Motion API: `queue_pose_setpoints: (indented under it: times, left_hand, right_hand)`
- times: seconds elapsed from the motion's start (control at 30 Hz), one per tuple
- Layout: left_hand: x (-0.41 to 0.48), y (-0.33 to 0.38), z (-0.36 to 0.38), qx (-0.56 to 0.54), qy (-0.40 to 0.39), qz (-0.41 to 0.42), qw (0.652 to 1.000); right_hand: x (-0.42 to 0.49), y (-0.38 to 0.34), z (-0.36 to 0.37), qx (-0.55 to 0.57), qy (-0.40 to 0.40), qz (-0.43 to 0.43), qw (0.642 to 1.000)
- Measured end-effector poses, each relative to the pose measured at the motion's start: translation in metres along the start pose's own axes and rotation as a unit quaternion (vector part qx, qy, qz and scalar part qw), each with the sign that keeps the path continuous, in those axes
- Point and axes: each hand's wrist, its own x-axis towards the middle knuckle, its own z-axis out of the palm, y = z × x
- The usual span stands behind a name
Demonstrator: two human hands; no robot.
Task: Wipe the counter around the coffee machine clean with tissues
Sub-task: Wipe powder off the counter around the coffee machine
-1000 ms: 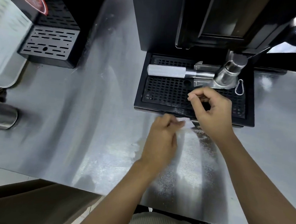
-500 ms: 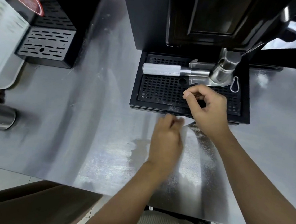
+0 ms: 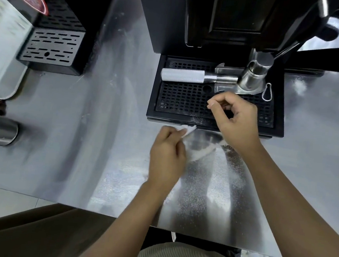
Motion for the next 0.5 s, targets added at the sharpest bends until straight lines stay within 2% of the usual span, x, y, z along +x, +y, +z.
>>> queue_pose_setpoints:
  times: [0.2,0.27,0.37,0.43,0.5]
  left_hand:
    - [-0.007,0.028,0.014,-0.085,-0.142,0.06,0.984]
    - [-0.004,0.016,-0.005,-0.102,-0.101,0.023,0.989]
    - [0.004,-0.02,-0.048,-0.059,0.025,-0.058,0.996]
    - [0.007,-0.04,-0.066,0.004,0.054,-0.094,0.994]
    - [0.006,-0.047,-0.066,0.038,0.054,-0.089,0.994]
  right_hand:
    - [0.0,-0.001,0.0,-0.002,-0.001,-0.003,1.0]
    - [0.0,-0.001,0.001,-0.002,-0.001,0.004,1.0]
    - [0.0,-0.001,0.002,-0.008,0.007,0.006,1.0]
    - [0.0,-0.001,0.003,-0.015,0.013,0.003,1.0]
    - [0.0,-0.002,0.004,-0.018,0.018,0.006,1.0]
